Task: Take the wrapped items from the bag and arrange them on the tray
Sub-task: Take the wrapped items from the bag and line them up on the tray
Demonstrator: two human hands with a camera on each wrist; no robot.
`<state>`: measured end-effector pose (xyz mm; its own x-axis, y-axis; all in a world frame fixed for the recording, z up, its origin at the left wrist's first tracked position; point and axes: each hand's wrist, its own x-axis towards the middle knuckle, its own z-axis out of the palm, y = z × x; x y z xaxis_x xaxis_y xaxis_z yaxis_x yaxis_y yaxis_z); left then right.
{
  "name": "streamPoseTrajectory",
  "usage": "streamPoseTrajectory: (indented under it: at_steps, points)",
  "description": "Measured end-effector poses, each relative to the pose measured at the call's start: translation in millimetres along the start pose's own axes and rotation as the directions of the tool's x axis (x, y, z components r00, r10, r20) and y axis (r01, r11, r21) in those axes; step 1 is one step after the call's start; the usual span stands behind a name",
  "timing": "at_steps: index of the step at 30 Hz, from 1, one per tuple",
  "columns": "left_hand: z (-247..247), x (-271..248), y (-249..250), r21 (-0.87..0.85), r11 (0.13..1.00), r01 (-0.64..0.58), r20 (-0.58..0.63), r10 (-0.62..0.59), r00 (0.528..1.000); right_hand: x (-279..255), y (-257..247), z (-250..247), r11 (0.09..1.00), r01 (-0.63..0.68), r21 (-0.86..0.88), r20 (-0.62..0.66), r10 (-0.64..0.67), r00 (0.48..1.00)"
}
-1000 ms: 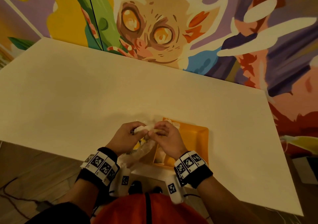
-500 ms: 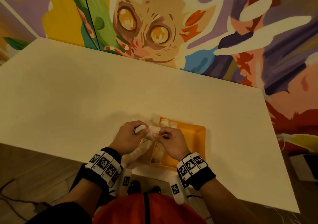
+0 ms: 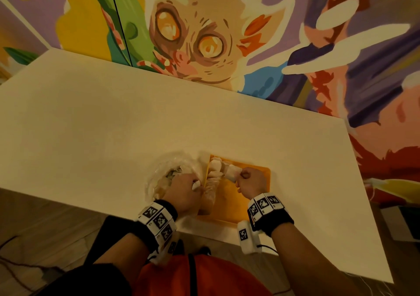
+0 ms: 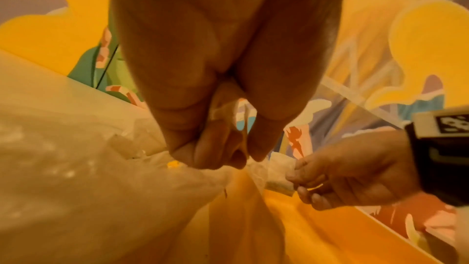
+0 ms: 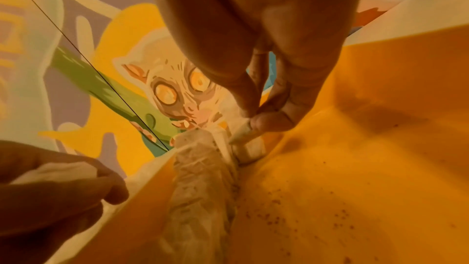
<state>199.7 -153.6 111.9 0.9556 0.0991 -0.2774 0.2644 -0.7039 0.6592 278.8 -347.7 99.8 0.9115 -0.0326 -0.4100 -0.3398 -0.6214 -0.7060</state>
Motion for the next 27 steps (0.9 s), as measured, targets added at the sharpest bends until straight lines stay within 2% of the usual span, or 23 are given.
streamPoseTrajectory:
  at_steps: [3,6,11,15,21,27]
  points:
    - [9,3,-2,0.003,0.999,0.041,0.03,-0.041,0.999,18,9,6,0.992,-0.067,-0.108,0.02,0.069,0.997]
    - [14,6,-4,0.033,0.999,0.022,0.053,-0.024,0.998,34,13,14,0.982,-0.108,-0.157,0.054,0.117,0.992]
    - [15,8,-3,0.058,0.998,0.022,0.07,-0.026,0.997,33,-9,15,0.945,-0.133,-0.297,0.084,0.165,0.983]
    - [13,8,-1,0.073,0.997,0.017,0.079,-0.023,0.997,41,-14,18,0.936,-0.161,-0.314,0.143,0.215,0.966]
    - [12,9,0,0.067,0.998,0.02,0.092,-0.026,0.995,45,-8,25,0.962,-0.196,-0.189,0.096,0.216,0.972]
    - [9,7,5,0.057,0.998,0.009,0.094,-0.014,0.995,48,-1,31,0.958,-0.274,0.085,0.048,0.271,0.961]
